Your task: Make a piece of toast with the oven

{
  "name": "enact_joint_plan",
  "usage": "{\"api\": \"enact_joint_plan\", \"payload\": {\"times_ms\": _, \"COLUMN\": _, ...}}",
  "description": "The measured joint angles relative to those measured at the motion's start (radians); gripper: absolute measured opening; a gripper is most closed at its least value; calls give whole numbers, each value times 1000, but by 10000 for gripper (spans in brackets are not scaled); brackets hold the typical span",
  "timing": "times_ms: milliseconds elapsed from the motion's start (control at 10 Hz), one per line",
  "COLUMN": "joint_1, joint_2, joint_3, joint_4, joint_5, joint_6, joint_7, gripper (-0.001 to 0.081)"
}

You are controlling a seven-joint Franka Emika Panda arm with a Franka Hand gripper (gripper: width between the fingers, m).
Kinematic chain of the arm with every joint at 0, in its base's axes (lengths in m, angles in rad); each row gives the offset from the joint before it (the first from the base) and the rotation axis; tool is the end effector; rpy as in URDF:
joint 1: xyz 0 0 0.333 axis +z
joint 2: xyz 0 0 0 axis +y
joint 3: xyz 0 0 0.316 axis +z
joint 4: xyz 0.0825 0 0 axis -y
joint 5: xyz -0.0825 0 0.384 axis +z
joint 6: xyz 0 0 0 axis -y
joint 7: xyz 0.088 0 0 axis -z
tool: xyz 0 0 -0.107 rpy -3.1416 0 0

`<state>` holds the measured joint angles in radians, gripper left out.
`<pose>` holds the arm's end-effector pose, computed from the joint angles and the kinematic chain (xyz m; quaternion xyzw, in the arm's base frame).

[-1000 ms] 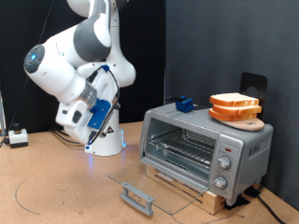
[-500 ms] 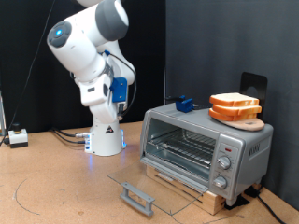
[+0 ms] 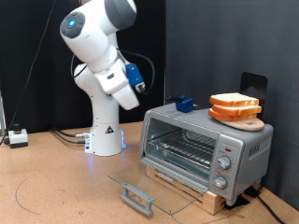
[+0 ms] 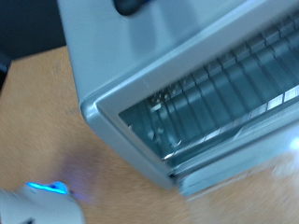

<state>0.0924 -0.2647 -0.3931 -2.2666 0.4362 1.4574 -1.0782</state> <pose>0.4009 -0.0790 0.4434 -0.8633 -0.3354 0.0476 0.3741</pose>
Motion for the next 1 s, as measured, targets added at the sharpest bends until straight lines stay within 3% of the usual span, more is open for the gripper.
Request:
{"api": "enact_joint_plan", "payload": {"times_ms": 100, "joint_1": 15, "joint_2": -28, "joint_3": 15, "joint_4": -2, "joint_5": -11, "joint_6": 5, "joint_7": -81, "gripper": 810}}
{"api": "enact_joint_plan", "payload": {"times_ms": 300, "joint_1": 39, "joint_2": -72, "joint_3": 55, "joint_4": -1, "joint_5": -77, "joint_6": -10, "joint_7": -118, "gripper": 810}}
{"api": "enact_joint_plan", "payload": {"times_ms": 400, "joint_1": 37, "joint_2": -71, "joint_3": 52, "joint_4": -3, "joint_5": -64, "joint_6": -10, "joint_7": -108, "gripper": 810}}
{"api": "enact_joint_plan", "payload": {"times_ms": 600, "joint_1": 48, "joint_2": -86, "joint_3": 52, "joint_4": -3, "joint_5": 11, "joint_6": -17, "joint_7": -216, "gripper": 810}}
{"api": "enact_joint_plan", "payload": {"times_ms": 800, "joint_1": 63, "joint_2": -154, "joint_3": 81, "joint_4": -28, "joint_5": 75, "joint_6": 49, "joint_7": -266, "gripper": 810}}
{"api": "enact_joint_plan", "payload": {"times_ms": 1000, "joint_1": 66, "joint_2": -242, "joint_3": 140, "joint_4": -83, "joint_5": 89, "joint_6": 138, "joint_7": -248, "gripper": 810}}
